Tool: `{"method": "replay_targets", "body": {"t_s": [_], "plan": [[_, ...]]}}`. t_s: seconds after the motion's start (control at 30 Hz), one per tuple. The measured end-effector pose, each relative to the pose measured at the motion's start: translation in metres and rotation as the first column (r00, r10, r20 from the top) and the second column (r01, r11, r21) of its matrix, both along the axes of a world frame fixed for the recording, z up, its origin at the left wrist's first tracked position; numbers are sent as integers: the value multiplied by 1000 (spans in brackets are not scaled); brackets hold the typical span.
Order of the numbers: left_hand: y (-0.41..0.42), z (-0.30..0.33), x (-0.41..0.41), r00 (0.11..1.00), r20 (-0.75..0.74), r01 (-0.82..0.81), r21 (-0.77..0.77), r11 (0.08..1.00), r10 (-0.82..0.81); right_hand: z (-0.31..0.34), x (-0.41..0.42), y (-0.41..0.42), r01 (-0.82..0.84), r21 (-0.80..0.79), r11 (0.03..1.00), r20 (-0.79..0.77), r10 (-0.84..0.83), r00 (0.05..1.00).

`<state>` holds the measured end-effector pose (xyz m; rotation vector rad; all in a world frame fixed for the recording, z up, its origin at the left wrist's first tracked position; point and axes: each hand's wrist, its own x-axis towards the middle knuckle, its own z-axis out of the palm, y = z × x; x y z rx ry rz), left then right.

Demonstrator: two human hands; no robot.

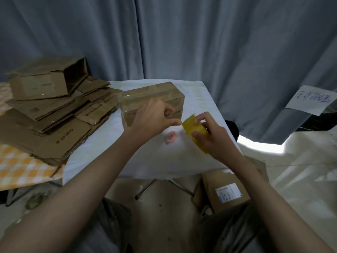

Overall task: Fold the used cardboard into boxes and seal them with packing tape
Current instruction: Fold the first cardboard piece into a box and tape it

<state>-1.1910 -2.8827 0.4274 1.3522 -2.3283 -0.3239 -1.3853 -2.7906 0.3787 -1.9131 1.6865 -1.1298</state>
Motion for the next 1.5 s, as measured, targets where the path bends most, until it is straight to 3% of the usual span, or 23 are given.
{"method": "replay_targets", "body": {"t_s": [0.2, 0.4, 0.53, 0.63, 0.77, 0.87, 1.0, 1.13, 1.23, 1.37, 1.5], "plan": [[-19, -12, 31, 995, -77, -71, -130, 989, 61, -28, -29, -25, 158, 57, 986, -246, -140, 959], [-40, -19, 39, 990, 120, -61, -56, 997, 68, -58, -22, -28, 211, 67, 975, -319, -179, 931], [-51, -17, 51, 992, 106, -63, -47, 997, 68, -57, -24, -36, 216, 123, 969, -354, -160, 921], [-60, -9, 67, 992, 124, -38, -9, 999, 39, -33, -17, -52, 271, -17, 962, -230, -268, 936], [-60, 3, 64, 984, 178, 24, -19, 1000, -20, 6, 13, -70, 285, -137, 949, 177, -260, 949], [-59, 9, 37, 992, 81, 107, -71, 992, -101, 18, 27, -79, 326, -140, 935, 287, -277, 917], [-66, 7, -12, 994, -41, 101, -75, 992, -105, 19, 29, -89, 377, -85, 922, 347, -328, 879], [-69, -8, -32, 997, -21, 73, -33, 997, -73, 14, 14, -91, 366, 53, 929, 429, -353, 832], [-68, -20, -32, 997, -9, 72, -87, 994, -73, 11, 8, -90, 348, 101, 932, 471, -353, 808], [-67, -24, -35, 995, -75, 53, -120, 991, -63, 7, 12, -91, 328, 45, 944, 453, -312, 835], [-70, -23, -29, 986, -81, 141, -50, 989, -145, 3, 26, -94, 329, -73, 942, 360, -283, 889]]}}
